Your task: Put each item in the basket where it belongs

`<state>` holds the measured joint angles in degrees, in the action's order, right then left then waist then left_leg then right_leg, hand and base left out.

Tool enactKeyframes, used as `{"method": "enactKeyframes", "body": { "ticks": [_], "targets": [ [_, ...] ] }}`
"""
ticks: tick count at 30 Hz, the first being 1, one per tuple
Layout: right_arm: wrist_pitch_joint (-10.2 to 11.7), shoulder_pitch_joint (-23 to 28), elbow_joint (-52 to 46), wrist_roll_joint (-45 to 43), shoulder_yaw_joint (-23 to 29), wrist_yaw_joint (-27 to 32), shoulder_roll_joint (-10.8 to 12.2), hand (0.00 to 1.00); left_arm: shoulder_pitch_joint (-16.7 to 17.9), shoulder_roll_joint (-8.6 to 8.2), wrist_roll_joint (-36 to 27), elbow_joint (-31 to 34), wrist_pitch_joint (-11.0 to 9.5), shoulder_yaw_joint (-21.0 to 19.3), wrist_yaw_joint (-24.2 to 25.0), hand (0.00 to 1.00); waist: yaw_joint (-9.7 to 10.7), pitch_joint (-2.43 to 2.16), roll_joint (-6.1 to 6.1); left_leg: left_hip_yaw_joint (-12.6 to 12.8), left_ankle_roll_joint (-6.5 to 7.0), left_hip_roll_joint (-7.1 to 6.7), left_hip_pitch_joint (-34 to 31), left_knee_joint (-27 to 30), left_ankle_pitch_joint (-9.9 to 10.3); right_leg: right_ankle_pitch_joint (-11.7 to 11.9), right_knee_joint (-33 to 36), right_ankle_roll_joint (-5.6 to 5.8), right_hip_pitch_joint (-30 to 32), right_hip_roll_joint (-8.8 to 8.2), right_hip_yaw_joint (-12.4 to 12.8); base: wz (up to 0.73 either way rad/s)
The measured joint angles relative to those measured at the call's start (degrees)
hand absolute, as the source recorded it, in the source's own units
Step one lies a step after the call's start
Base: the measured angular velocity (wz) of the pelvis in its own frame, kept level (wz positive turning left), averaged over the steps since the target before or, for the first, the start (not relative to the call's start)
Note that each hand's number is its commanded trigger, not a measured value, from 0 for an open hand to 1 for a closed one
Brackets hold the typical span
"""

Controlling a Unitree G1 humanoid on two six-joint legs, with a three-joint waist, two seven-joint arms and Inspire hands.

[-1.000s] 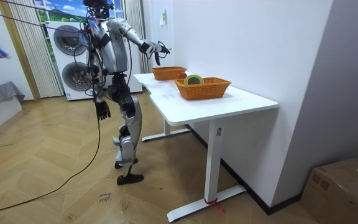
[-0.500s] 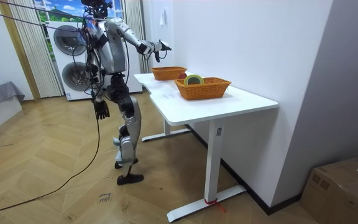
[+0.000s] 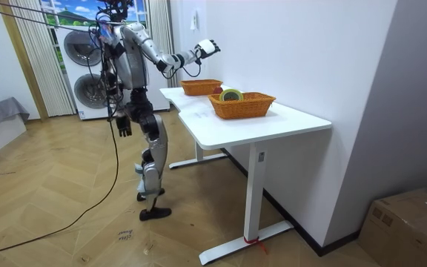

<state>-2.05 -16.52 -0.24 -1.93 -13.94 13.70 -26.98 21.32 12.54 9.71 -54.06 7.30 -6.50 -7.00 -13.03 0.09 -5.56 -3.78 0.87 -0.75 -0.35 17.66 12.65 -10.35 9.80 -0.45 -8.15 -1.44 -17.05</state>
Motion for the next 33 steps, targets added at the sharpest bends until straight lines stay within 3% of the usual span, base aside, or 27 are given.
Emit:
{"method": "enactKeyframes", "body": {
  "ticks": [6, 8, 10, 12, 14, 16, 23, 33],
  "targets": [
    [0.3, -0.1, 5.4, 7.0, 0.1, 2.7, 0.3, 0.00, -0.3, -0.77, -0.1, 1.8, 0.0, 1.1, 0.1, 0.00, 0.0, 0.00, 0.28, 0.1, 0.07, -0.10, 0.1, -0.4, -0.1, 0.0, 0.0, -0.04, 0.0, -0.07, 0.0, 0.00],
    [0.3, -0.3, 8.9, 8.8, 0.6, 3.5, 1.7, 0.00, -0.4, -0.87, -0.2, 1.8, 0.0, 1.9, 0.1, 0.00, 0.0, 0.06, 0.37, 0.0, 0.07, -0.09, -0.2, -0.4, -0.1, 0.0, 0.0, -0.04, 0.4, -0.06, -0.2, 0.00],
    [0.3, -0.3, 11.6, 9.2, 1.9, 4.4, 3.6, 0.00, -0.4, -1.02, -0.9, 1.8, 0.0, 2.8, 0.1, 0.00, 0.0, 0.32, 0.84, 0.0, 0.06, -0.11, -1.0, -0.3, -0.1, 0.0, 0.0, -0.04, 1.1, -0.07, -0.4, 0.00],
    [0.4, -0.4, 12.0, 9.2, 1.9, 5.1, 4.0, 0.00, -0.4, -1.04, -1.3, 1.8, 0.0, 3.6, 0.1, 0.00, 0.1, 0.71, 1.42, -0.1, 0.05, -0.13, -1.5, -0.3, -0.1, 0.0, 0.1, -0.06, 1.6, -0.08, -0.4, 0.00],
    [0.6, -0.5, 12.3, 9.7, 1.9, 5.1, 4.4, 0.00, -0.8, -1.06, -1.2, 1.5, 0.0, 4.8, 0.2, 0.00, 0.3, 0.55, 1.70, -0.1, 0.07, -0.17, -2.1, -0.3, -0.2, 0.0, 0.1, -0.08, 2.3, -0.09, -0.4, 0.00],
    [1.2, -1.1, 13.7, 13.2, 1.9, 5.0, 4.9, 0.00, -1.8, -1.29, -1.2, 0.7, 0.1, 5.7, 0.4, 0.00, 0.4, 0.98, 2.50, -0.4, 0.10, -0.27, -2.4, -0.4, -0.2, 0.1, 0.0, -0.09, 2.5, -0.14, -0.6, 0.07],
    [1.2, -1.3, 16.2, 18.1, 1.9, 2.9, 5.6, 0.00, -1.7, -2.53, -0.6, 0.9, 0.7, 5.6, 0.3, 0.00, 1.2, 0.68, 3.28, -1.2, 0.20, -0.53, -3.0, -1.0, -0.4, 0.0, -0.1, -0.04, 3.0, -0.34, -1.2, 0.07],
    [1.1, -1.3, 19.9, 22.1, 1.9, 0.5, 6.7, 0.00, -1.7, -2.60, -0.5, 1.2, 1.1, 5.6, 0.3, 0.00, 1.6, 0.39, 2.68, -1.4, 0.44, -1.00, -2.0, -1.4, -0.7, -0.2, 0.0, 0.33, 2.0, -0.88, -1.8, 0.01]
  ]
}}
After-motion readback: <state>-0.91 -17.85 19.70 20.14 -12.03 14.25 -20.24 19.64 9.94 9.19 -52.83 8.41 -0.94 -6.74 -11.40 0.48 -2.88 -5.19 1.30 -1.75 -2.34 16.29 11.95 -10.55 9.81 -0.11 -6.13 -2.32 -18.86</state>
